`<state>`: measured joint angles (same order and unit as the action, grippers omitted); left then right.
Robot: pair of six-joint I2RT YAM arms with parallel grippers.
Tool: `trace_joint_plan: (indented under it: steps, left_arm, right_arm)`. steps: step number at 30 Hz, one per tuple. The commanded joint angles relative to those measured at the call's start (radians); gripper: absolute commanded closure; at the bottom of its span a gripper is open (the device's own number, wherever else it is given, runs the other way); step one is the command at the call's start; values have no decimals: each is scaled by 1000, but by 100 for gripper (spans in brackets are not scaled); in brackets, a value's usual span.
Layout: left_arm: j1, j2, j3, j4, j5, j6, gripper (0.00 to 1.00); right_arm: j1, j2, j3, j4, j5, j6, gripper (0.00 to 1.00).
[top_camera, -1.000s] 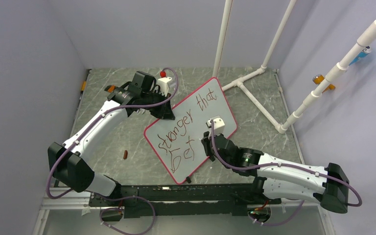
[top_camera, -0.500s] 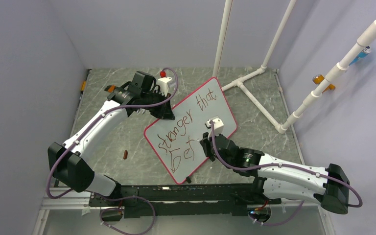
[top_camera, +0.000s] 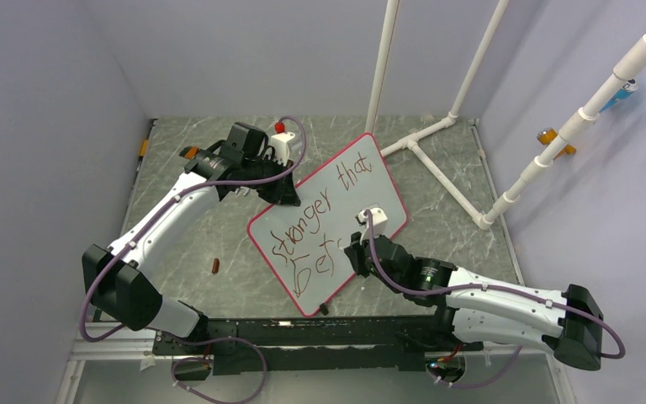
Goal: Write a sentence on the whiteboard
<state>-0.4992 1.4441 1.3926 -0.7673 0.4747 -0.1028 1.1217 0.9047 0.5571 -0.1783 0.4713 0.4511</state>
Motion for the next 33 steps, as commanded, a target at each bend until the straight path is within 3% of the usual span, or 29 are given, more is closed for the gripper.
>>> trace_joint_plan:
  steps: [1,16,33]
  left_arm:
    - [13,11,12,21,-345,184,100]
    - [12,11,13,20,-347,186,100]
    - [13,9,13,20,-349,186,100]
  right_arm:
    - [0,3,-16,-60,28,52,100]
    - [-2,105,142,-49,120,-57,100]
    - [-2,46,105,1,-1,-57,100]
